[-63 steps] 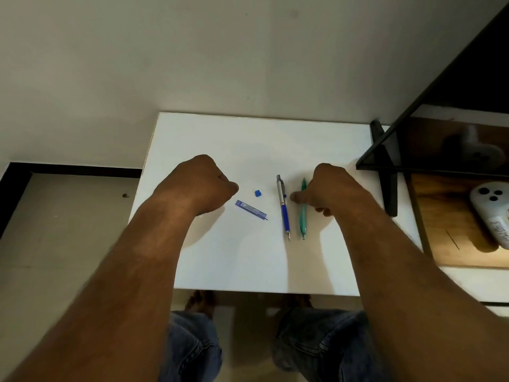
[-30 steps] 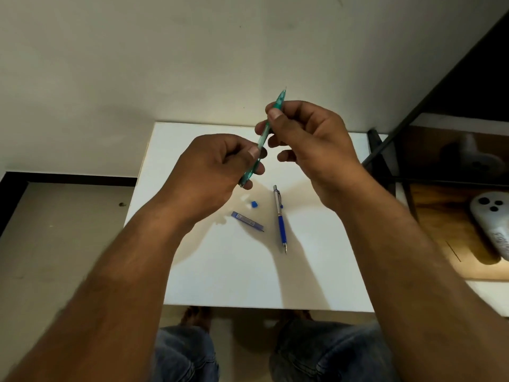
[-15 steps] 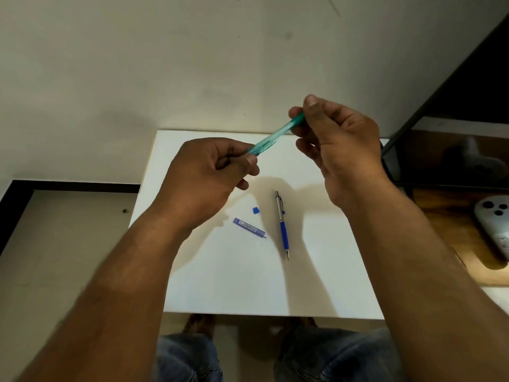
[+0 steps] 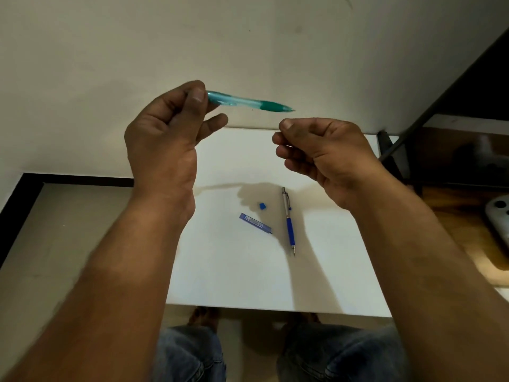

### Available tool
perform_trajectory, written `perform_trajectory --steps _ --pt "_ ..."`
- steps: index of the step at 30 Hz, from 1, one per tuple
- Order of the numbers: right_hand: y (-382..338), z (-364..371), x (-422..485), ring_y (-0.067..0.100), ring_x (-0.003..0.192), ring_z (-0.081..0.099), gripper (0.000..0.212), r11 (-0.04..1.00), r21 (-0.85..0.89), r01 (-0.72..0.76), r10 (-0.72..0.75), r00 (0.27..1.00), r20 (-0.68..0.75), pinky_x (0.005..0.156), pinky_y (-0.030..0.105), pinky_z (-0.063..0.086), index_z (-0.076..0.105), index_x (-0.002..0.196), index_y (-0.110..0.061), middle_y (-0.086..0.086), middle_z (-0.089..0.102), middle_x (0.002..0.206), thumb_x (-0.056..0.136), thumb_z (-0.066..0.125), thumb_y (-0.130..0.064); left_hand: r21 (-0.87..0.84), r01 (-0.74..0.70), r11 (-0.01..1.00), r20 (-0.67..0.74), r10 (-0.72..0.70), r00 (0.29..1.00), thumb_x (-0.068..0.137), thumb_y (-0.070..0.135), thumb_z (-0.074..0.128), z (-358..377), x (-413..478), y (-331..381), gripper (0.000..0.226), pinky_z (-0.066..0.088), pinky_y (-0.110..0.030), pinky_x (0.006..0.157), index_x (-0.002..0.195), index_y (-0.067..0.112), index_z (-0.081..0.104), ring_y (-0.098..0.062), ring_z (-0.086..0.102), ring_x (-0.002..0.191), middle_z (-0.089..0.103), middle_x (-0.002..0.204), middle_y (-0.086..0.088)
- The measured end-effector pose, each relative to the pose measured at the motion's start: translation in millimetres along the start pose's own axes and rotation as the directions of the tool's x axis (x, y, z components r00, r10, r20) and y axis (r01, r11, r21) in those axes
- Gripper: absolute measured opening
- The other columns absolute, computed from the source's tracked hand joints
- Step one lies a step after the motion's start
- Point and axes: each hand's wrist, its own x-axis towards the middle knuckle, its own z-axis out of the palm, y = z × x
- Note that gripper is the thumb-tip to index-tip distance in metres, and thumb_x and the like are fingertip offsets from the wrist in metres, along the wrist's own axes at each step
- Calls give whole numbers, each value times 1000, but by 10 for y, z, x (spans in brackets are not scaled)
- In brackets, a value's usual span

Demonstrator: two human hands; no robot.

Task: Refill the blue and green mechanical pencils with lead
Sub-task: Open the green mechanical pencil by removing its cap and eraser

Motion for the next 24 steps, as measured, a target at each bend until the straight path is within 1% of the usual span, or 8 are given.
perform_trajectory --steps 2,4,7,10,12,20,21,24 --pt "-4 15 -2 18 86 84 15 1000 -11 13 -14 1000 -20 76 31 66 82 110 -15 4 87 100 97 83 -22 35 -51 998 18 51 999 102 10 73 18 -10 7 13 66 -38 87 113 3 78 -23 81 100 81 100 -5" --pt "-19 11 -2 20 87 84 20 999 15 44 -43 998 -53 78 32 67 81 114 -16 4 87 102 94 85 -19 72 -99 993 17 98 995 102 7 72 29 -17 7 14 67 -37 83 113 0 77 -23 80 97 81 93 0" --pt "-47 3 -5 21 85 83 20 995 69 76 -73 996 -55 79 33 67 82 114 -16 7 87 104 94 84 -13 101 -133 986 -7 135 991 102 6 72 19 -15 -6 19 67 -36 81 116 -5 76 -21 79 94 80 91 0" --pt "-36 26 -1 19 84 82 17 993 74 88 -83 994 -70 78 30 66 82 112 -13 8 87 103 96 83 -12 102 -120 988 -19 122 992 102 5 71 17 -9 -17 20 67 -35 81 118 -6 75 -19 78 93 81 88 5" --pt "-17 42 10 17 83 83 16 993 84 84 -77 994 -82 77 29 66 81 113 -13 6 87 103 97 82 -13 110 -115 987 -18 117 993 102 6 72 26 -9 -20 20 67 -34 81 118 -5 76 -19 79 93 81 89 6" --pt "25 20 35 18 86 84 14 997 48 54 -51 996 -78 76 28 66 81 112 -13 4 87 101 99 80 -17 142 -123 982 3 124 992 102 9 72 47 -45 -23 18 67 -35 80 116 -2 77 -22 79 96 80 98 -6" --pt "23 14 34 18 86 84 12 998 43 48 -44 996 -71 75 28 66 81 111 -13 4 87 101 100 80 -18 146 -123 982 1 124 992 102 9 72 51 -43 -20 18 67 -35 80 116 -1 77 -22 79 96 80 97 -4" --pt "20 -6 33 17 87 84 10 999 44 25 -24 999 -28 76 28 66 81 109 -15 4 87 102 100 79 -19 152 -109 982 -22 114 993 103 11 72 46 -28 -4 17 67 -34 80 114 0 78 -20 79 90 81 87 9"
